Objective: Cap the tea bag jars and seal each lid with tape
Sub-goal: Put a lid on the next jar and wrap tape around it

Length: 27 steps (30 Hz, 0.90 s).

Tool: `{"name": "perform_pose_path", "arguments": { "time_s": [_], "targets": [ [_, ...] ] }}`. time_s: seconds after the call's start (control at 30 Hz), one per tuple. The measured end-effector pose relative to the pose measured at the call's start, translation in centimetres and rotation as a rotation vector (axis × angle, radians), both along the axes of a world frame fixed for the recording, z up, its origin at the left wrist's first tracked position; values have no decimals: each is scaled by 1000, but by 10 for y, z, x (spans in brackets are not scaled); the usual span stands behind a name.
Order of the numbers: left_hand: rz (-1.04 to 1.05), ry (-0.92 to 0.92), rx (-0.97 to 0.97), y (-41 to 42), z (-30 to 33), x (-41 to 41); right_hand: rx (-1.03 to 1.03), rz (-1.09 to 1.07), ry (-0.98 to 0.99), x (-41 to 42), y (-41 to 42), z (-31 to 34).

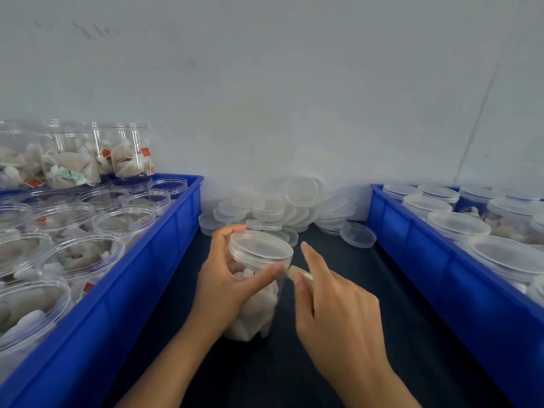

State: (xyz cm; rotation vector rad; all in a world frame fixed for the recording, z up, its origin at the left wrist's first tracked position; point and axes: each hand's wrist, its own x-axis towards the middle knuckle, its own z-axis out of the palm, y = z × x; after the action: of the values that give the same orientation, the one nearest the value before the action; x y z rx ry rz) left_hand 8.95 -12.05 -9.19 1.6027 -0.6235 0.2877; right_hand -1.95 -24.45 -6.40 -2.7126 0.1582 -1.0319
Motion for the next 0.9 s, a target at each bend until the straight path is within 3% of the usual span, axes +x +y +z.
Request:
{"name": "perform_pose_path", "arguments": {
  "time_s": [0.17, 0.23, 0.5, 0.9],
  "targets": [
    [-26, 18, -109, 5, 3, 1, 350, 19, 372, 1, -6, 4],
    [-37, 17, -114, 7, 5, 2, 411, 55, 421, 1, -6, 4],
    [-153, 49, -134, 10, 4, 5, 108, -38, 237, -3, -7, 12],
    [-372, 137, -108, 18, 1, 9, 204, -53, 240, 1, -14, 9]
  ]
}}
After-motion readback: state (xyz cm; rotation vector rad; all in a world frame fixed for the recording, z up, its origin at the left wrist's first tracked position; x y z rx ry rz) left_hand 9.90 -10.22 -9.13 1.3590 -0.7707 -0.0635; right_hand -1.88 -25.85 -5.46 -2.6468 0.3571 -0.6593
